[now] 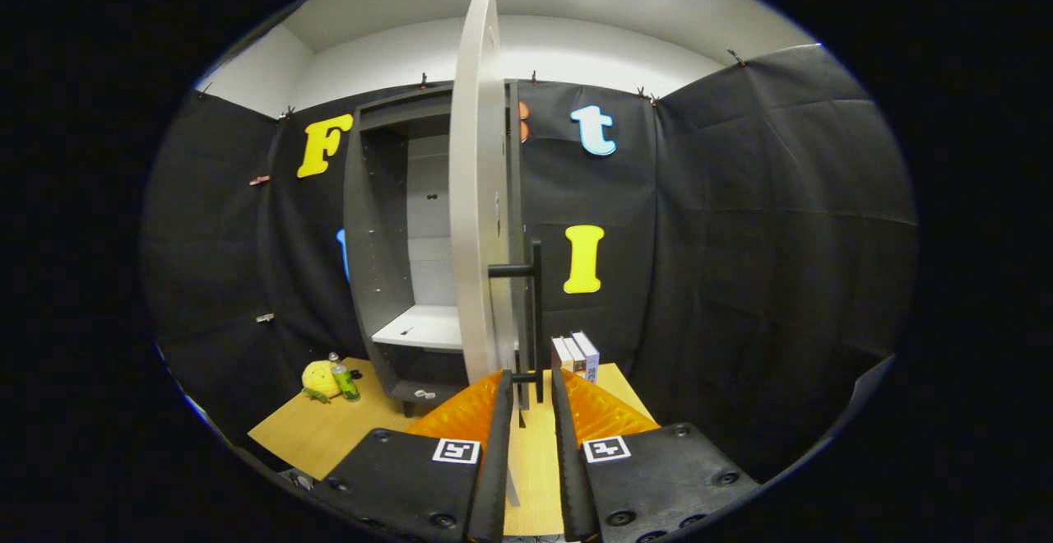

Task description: Open the shoe cabinet door, grab the shoes and put them into the shoe cabinet, then close the shoe cabinet door.

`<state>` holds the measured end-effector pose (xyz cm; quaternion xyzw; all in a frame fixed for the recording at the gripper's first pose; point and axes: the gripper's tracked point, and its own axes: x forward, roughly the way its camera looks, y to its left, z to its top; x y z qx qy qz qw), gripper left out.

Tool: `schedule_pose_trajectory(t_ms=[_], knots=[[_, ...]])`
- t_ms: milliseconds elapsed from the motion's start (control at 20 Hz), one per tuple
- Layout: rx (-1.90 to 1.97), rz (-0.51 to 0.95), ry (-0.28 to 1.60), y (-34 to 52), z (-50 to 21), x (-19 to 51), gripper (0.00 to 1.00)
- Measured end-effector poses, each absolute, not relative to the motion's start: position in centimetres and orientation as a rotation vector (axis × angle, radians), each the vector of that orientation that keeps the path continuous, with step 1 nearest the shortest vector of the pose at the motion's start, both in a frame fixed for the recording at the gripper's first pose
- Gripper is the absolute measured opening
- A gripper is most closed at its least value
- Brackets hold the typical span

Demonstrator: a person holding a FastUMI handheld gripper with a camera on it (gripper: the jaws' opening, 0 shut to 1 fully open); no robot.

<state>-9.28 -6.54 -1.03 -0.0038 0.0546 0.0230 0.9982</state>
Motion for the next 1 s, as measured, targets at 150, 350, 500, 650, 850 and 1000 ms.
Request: schedule_pose_trajectory(t_ms=[150, 350, 500, 650, 850, 1000], knots=[[-0.005, 0.108, 0.097, -4.5, -1.6, -11.0, 0.43], [-0.029, 0.234, 0.204, 0.2, -5.8, -12.1, 0.84], [-0.029, 0.306, 0.297, 3.6, -9.5, -11.8, 0.99], [0.013, 0.352, 0.419, 7.3, -14.1, -11.7, 0.99], [-0.014, 0.356, 0.596, 10.6, -21.9, -10.6, 0.99], [0.015, 0.345, 0.725, 12.7, -28.1, -9.5, 0.99]])
